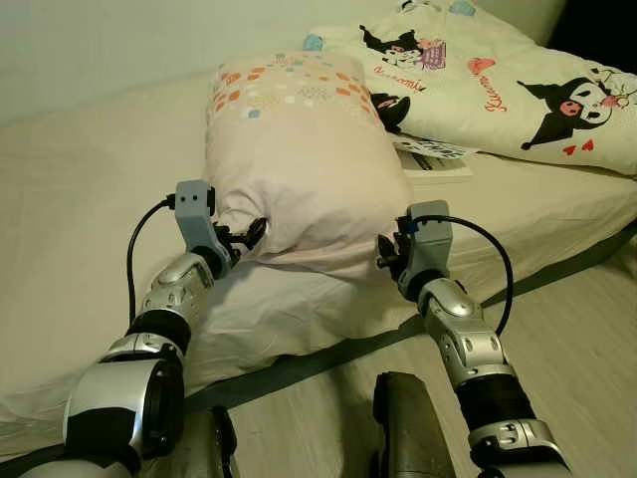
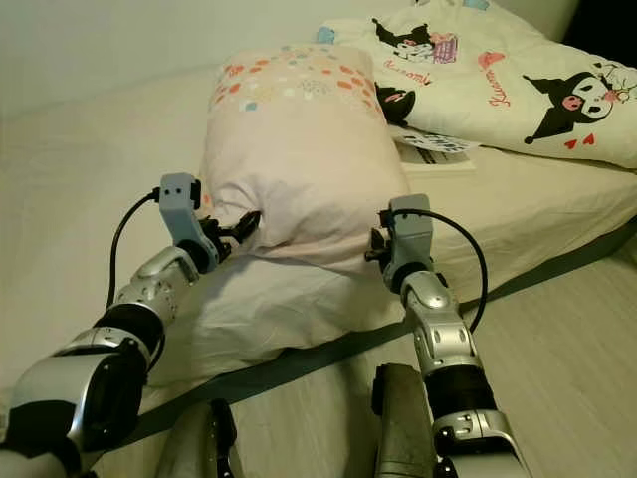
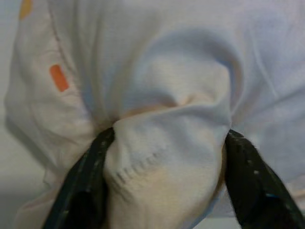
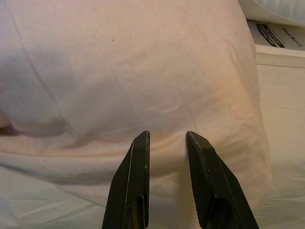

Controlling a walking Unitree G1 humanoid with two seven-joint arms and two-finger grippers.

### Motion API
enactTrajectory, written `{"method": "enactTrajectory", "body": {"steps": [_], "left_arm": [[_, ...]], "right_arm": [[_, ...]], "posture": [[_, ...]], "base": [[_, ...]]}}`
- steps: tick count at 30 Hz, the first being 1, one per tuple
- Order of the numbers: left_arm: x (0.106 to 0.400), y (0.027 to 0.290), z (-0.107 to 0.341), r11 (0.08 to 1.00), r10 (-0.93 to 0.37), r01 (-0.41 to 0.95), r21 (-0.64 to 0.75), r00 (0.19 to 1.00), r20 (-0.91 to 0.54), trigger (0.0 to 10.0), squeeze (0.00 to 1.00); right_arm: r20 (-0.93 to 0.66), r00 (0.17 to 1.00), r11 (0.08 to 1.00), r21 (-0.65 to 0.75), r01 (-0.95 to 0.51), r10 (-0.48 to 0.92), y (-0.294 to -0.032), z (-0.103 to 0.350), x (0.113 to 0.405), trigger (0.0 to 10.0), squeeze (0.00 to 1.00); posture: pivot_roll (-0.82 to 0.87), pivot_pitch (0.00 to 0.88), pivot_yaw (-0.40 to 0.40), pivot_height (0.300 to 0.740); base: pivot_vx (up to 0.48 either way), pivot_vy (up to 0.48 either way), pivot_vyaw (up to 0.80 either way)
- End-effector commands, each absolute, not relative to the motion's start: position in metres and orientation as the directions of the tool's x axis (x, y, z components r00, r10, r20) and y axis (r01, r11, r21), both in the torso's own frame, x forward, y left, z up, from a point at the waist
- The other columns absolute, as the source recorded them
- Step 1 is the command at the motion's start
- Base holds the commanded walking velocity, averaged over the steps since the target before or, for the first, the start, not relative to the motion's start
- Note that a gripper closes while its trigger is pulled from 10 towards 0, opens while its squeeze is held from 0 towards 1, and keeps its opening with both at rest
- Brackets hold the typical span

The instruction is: Clean up the room

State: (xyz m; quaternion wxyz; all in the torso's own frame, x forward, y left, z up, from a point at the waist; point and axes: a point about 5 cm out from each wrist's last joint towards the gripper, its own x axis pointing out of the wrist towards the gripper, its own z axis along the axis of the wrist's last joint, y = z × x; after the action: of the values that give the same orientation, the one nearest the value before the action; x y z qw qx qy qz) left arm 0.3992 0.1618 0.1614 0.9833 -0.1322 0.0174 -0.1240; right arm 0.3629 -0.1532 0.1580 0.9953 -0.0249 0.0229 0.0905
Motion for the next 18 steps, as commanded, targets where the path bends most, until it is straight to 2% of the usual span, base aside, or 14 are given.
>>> {"method": "enactTrajectory", "body": {"steps": [1, 13, 15, 18], "left_arm": [[0.398, 0.163, 0.155, 0.938, -0.240, 0.223, -0.265, 0.970, -0.036, 0.0, 0.00], [0.398, 0.169, 0.157, 0.921, -0.227, 0.210, -0.329, 0.974, -0.014, 0.0, 0.00], [0.396, 0.171, 0.154, 0.910, -0.275, 0.256, -0.326, 0.961, -0.012, 0.0, 0.00], [0.394, 0.173, 0.152, 0.902, -0.301, 0.281, -0.328, 0.953, -0.012, 0.0, 0.00]], "right_arm": [[-0.066, 0.982, 0.983, -0.034, -0.182, 0.179, -0.151, 0.152, 0.361, 10.0, 0.00], [-0.061, 0.980, 0.981, -0.026, -0.190, 0.189, -0.151, 0.155, 0.363, 10.0, 0.00], [-0.020, 0.962, 0.962, 0.006, -0.273, 0.273, -0.142, 0.166, 0.362, 10.0, 0.00], [0.007, 0.947, 0.947, 0.009, -0.321, 0.321, -0.138, 0.174, 0.361, 10.0, 0.00]], "posture": [[-0.12, 0.308, 0.064, 0.550], [-0.11, 0.291, 0.060, 0.550], [-0.10, 0.270, 0.067, 0.550], [-0.10, 0.265, 0.068, 0.550]], "base": [[0.000, 0.000, 0.00], [0.000, 0.000, 0.00], [0.000, 0.000, 0.00], [0.000, 0.000, 0.00]]}}
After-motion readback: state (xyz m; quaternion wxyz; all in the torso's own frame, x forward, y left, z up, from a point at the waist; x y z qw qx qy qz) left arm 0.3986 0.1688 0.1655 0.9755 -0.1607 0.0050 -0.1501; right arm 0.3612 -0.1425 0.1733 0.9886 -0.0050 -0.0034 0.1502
